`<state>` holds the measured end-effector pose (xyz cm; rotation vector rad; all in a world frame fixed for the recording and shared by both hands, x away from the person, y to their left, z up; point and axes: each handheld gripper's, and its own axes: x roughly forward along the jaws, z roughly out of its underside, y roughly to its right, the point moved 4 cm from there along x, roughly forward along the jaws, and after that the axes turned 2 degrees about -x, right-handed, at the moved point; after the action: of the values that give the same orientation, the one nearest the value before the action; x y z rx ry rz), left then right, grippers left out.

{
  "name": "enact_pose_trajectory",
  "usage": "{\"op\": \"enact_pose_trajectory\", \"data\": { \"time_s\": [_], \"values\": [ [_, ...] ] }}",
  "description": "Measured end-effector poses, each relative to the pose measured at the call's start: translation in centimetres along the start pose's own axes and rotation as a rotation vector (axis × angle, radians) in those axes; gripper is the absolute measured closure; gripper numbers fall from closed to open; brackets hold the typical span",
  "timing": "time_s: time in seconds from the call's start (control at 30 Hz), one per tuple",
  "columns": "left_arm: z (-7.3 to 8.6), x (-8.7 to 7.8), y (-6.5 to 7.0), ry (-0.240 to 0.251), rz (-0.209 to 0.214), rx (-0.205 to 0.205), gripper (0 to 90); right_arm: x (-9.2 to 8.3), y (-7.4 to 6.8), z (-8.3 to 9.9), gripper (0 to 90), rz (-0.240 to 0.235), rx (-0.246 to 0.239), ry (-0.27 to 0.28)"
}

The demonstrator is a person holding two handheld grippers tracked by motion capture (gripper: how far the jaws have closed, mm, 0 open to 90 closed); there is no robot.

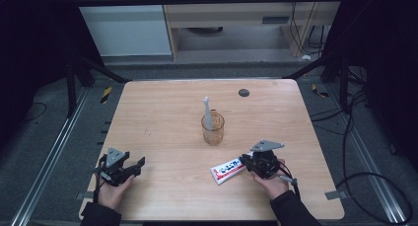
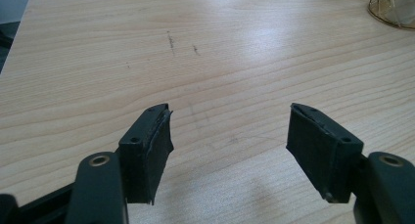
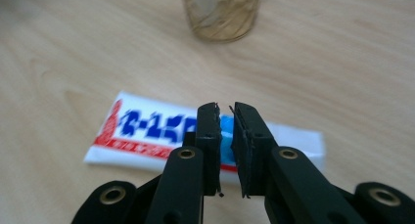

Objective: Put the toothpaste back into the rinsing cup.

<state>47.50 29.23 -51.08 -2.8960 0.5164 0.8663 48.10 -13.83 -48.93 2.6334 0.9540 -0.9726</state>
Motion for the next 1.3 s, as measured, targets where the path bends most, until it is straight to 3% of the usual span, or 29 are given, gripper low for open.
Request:
{"op": "enact_pose_trajectory", "data": {
  "time_s": [0.27, 0.43, 1.3],
  "values": [
    [0.0, 0.0, 0.1, -0.005, 0.001, 0.013, 32.4, 1.7, 2.8, -0.8, 81.0, 0.071, 0.046, -0.026],
    [0.0, 0.0, 0.1, -0.007, 0.003, 0.018, 32.7, 1.8, 3.6, -0.4, 81.1, 0.097, 0.053, -0.054],
    [0.0, -0.2, 0.3, -0.005, 0.01, 0.02, 32.5, -1.4, 2.6, 2.5, 79.6, 0.066, 0.014, -0.108]
  ]
}}
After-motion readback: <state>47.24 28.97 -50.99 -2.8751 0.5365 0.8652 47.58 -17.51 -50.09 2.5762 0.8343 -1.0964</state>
